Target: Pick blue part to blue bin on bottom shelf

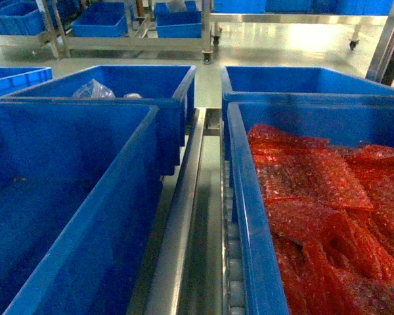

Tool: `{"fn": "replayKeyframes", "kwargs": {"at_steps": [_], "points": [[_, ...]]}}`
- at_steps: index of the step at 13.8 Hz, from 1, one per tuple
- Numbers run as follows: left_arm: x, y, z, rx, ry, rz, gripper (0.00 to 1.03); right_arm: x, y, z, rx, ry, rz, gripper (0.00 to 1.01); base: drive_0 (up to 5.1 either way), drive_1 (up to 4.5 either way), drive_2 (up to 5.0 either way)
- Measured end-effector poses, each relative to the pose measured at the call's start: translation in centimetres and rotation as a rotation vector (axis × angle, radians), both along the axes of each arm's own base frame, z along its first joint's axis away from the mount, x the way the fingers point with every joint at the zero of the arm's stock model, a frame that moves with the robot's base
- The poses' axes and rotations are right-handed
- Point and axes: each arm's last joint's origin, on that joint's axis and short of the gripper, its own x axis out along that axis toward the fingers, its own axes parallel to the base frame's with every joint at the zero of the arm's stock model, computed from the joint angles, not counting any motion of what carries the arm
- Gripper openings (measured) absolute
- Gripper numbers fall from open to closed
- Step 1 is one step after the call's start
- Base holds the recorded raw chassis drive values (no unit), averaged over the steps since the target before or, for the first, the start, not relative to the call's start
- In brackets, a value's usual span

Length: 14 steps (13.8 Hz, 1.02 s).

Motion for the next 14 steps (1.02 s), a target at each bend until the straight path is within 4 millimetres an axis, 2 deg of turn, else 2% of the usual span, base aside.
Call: {"fn": "replayKeyframes", "kwargs": {"at_steps": [14], "points": [[-2.5, 0.0, -0.3, 0.003, 0.008, 0.000, 0.02, 0.0, 0.0, 0.0, 0.000, -0.002, 0.000, 0.98, 0.0, 0.00, 0.0]]}}
